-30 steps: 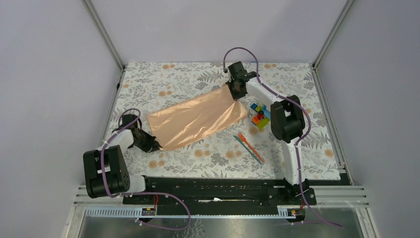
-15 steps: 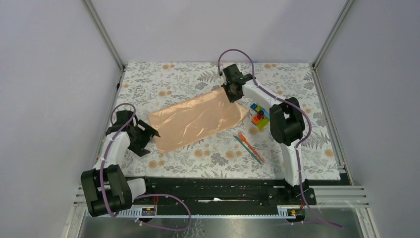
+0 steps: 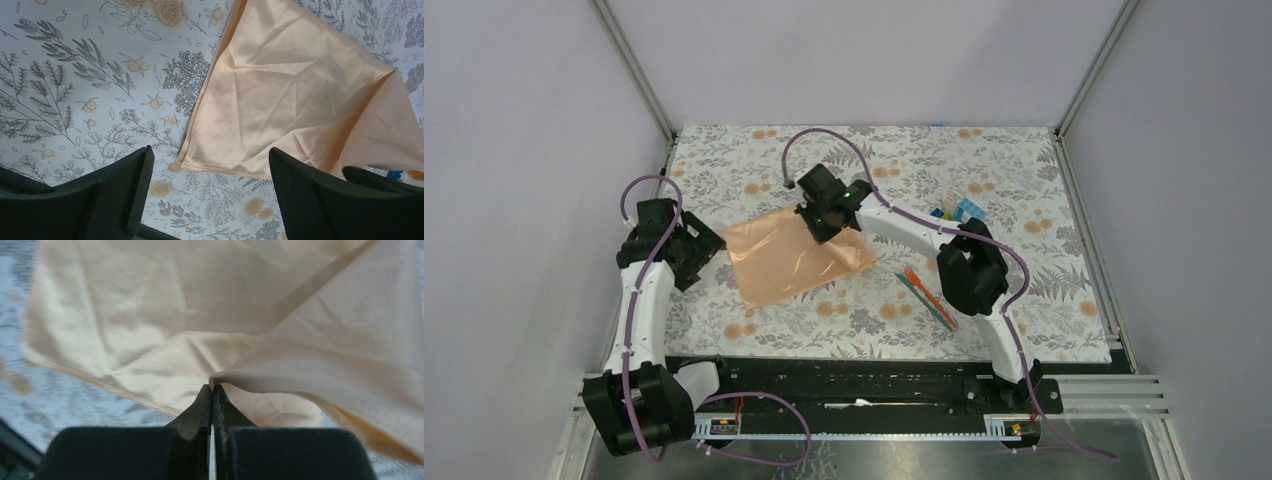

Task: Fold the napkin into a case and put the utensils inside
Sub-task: Fold the rectangle-folded napkin at the center of the board.

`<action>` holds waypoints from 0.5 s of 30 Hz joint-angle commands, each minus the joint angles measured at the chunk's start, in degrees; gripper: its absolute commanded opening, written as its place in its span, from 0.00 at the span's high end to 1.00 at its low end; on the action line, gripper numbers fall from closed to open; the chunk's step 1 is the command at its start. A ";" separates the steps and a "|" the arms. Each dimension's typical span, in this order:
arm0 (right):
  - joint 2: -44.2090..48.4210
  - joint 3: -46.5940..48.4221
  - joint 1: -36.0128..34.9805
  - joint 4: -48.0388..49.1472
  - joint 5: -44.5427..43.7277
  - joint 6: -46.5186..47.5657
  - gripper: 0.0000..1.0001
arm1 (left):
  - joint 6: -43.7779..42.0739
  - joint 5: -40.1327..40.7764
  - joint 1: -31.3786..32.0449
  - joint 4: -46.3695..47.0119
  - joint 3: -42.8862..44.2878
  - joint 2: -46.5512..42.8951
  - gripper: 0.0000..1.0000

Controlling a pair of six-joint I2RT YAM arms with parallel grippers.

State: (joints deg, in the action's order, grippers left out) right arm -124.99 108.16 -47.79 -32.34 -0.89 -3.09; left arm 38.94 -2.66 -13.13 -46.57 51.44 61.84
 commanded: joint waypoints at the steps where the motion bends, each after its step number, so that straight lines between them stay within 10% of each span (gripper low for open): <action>1: -2.67 3.27 -3.13 4.33 10.57 -8.02 1.00 | -2.96 2.46 -0.28 -1.57 2.79 -1.50 0.10; 15: -10.75 10.27 -6.51 10.36 19.10 -12.67 1.00 | -3.36 2.48 -0.30 -1.91 1.96 -2.73 0.10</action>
State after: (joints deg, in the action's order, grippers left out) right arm -134.65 113.67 -53.30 -24.53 15.33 -13.87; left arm 36.42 -1.28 -13.13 -48.95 51.79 60.42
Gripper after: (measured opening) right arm 0.018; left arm 0.901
